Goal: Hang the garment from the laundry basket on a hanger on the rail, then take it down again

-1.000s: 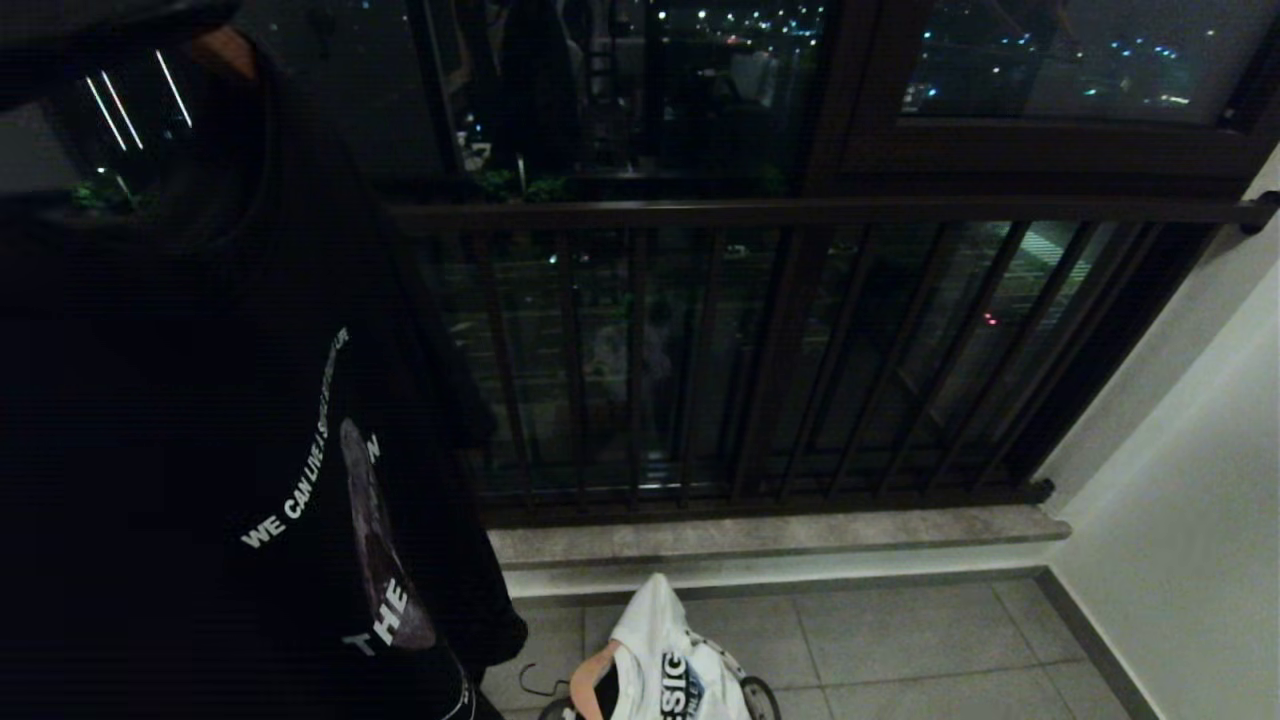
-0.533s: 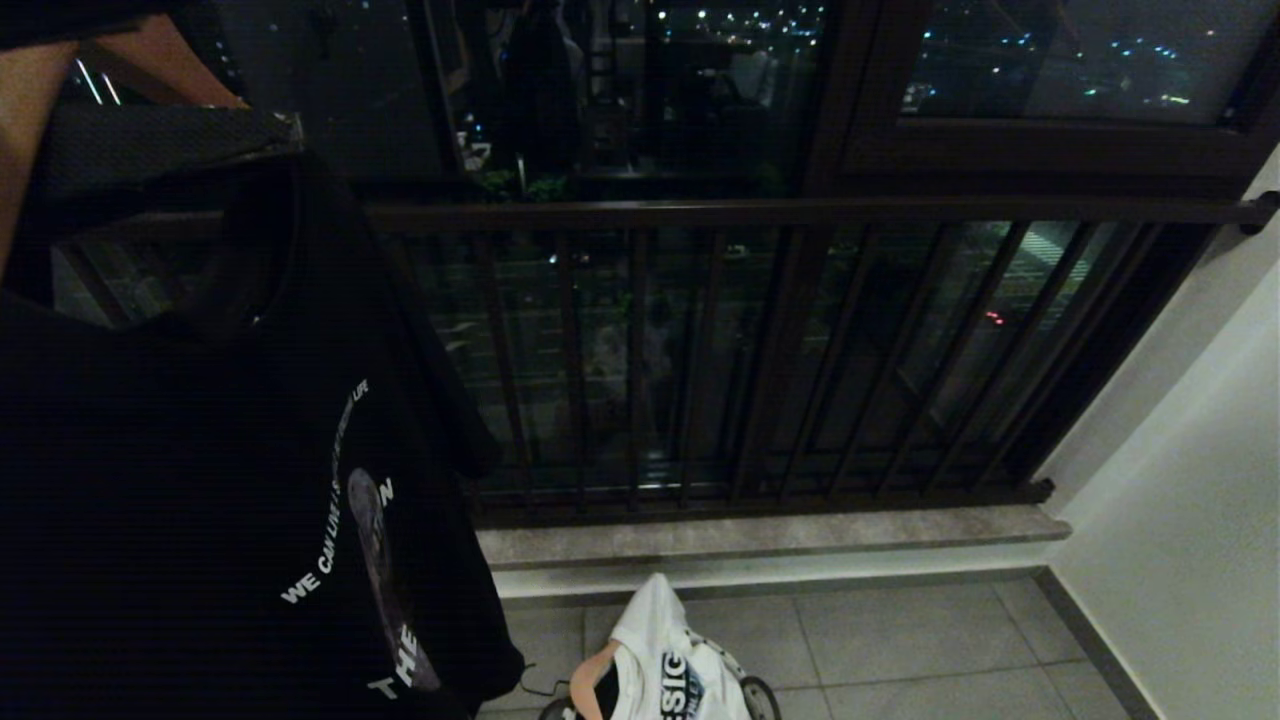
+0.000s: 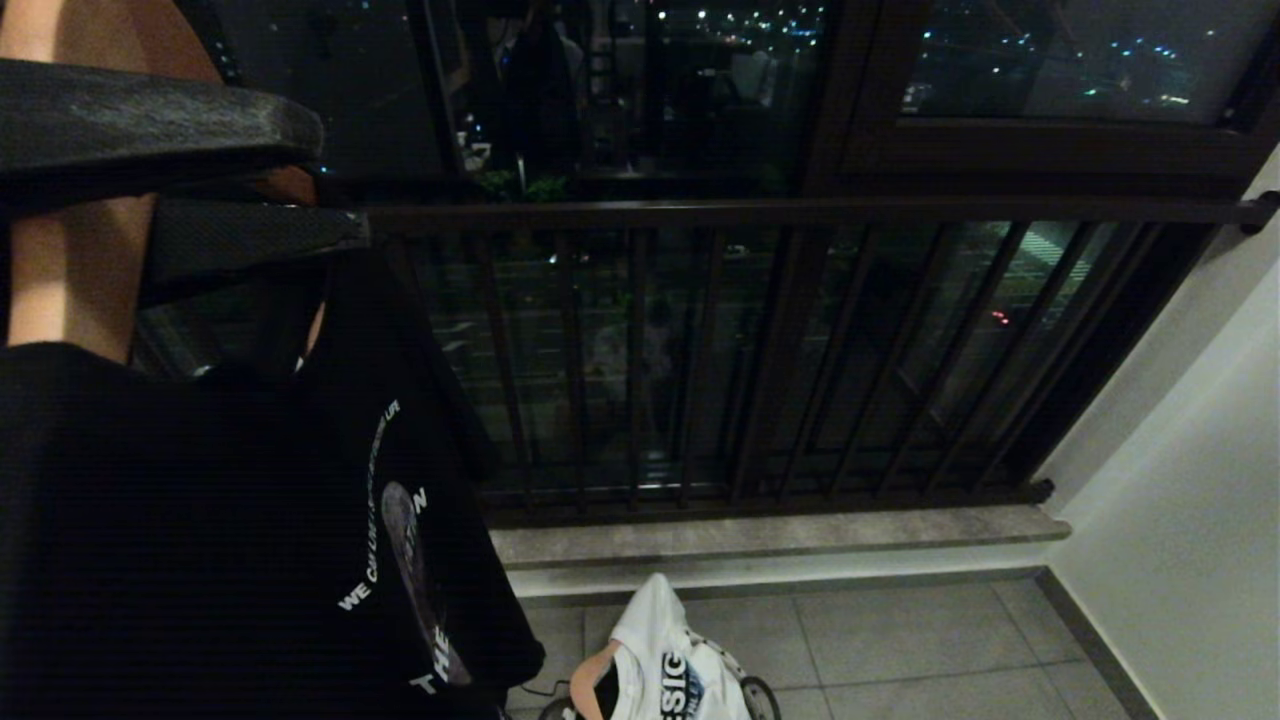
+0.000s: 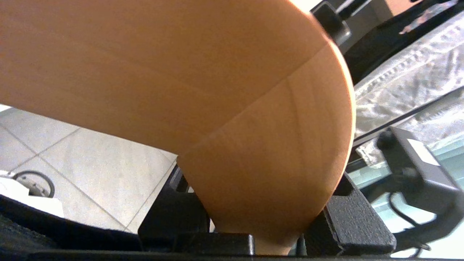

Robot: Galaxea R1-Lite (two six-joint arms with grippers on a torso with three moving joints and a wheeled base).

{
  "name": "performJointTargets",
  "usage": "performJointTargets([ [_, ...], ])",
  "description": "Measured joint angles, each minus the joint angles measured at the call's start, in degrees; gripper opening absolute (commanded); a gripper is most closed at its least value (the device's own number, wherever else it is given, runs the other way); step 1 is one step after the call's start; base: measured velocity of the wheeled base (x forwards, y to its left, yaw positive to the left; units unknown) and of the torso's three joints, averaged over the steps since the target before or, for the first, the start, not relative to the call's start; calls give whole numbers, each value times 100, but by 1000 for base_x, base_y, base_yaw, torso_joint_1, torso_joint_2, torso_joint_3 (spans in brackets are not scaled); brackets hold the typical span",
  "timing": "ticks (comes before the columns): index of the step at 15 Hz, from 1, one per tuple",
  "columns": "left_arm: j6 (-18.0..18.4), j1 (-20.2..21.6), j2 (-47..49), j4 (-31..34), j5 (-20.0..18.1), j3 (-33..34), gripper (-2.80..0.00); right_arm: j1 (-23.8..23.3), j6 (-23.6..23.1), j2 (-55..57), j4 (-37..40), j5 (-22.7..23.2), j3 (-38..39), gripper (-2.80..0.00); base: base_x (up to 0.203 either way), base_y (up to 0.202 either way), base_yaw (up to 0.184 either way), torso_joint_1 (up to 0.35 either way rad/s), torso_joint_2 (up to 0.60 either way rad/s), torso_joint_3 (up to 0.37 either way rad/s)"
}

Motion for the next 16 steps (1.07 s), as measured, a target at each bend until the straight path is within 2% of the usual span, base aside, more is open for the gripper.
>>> performJointTargets([
  [6, 14, 11, 226, -302, 6, 183, -280, 0, -2, 0, 0, 0, 0, -280, 0, 0, 0, 0, 0, 0],
  [16, 26, 46, 390, -322, 15, 298, -280, 0, 0, 0, 0, 0, 0, -280, 0, 0, 0, 0, 0, 0],
])
